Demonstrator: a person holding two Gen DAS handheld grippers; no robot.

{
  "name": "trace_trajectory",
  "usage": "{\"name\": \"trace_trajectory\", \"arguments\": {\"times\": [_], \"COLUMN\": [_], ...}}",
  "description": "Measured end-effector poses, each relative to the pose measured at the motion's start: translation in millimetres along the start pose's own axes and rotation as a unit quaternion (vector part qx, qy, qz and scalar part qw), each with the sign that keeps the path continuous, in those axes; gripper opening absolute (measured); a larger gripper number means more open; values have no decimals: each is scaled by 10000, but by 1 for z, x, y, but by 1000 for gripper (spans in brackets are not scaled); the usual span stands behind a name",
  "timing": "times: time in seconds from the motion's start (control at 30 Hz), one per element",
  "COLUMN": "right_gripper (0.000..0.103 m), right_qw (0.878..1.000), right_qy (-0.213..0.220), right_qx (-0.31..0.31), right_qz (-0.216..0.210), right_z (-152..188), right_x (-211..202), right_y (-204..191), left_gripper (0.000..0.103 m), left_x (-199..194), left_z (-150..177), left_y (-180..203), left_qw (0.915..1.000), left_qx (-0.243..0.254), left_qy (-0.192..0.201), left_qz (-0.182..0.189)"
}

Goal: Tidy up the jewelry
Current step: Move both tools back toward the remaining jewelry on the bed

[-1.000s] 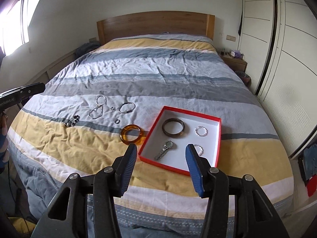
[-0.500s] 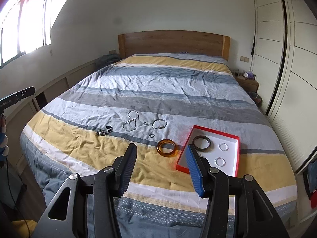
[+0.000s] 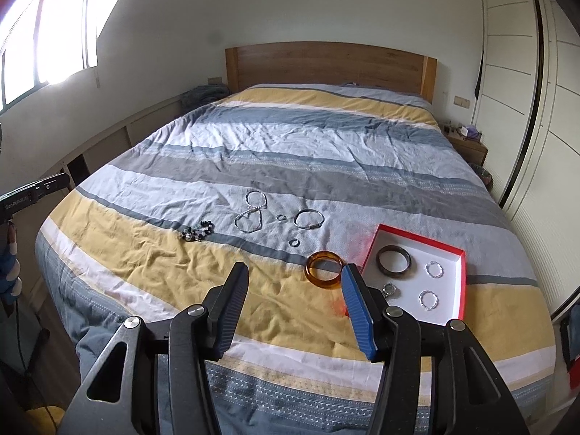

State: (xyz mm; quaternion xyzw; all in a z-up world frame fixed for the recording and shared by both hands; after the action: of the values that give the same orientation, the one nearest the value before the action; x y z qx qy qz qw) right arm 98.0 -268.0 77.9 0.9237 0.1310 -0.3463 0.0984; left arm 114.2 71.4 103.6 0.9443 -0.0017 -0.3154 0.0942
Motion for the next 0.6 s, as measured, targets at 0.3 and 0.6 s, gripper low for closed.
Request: {"name": "trace_trajectory", "arguments": {"times": [0.3,0.6], "right_gripper": [53,53], "right_qw": [9988,9969], "right_qy": [-446,-714], "right_qx": [175,245], "right_qz": [-62,-224], "right_z": [18,35], "right_x": [76,138], "right_y": [8,3], "left_gripper": [32,32], "left_x": [82,143], "left_z": [25,49], "left_y": [-18,-35], "left_qw": [9982,9939], "left_qx": [-213,-420], "left_qy": [-497,-905], "left_qz": [-265,-475]}}
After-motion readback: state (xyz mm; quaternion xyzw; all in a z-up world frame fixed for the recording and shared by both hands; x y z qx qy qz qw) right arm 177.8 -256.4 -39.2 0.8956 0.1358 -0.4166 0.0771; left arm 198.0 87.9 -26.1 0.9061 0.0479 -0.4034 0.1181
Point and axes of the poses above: each gripper's, at about its wrist camera, not at the fingertips, and x roughly the way its jaws point, y to its right, z to its underside, the point moved 7 cm from there along x, roughly the way its jaws point, and after that the axes turned 8 degrees about -x, right-handed, at the moved point
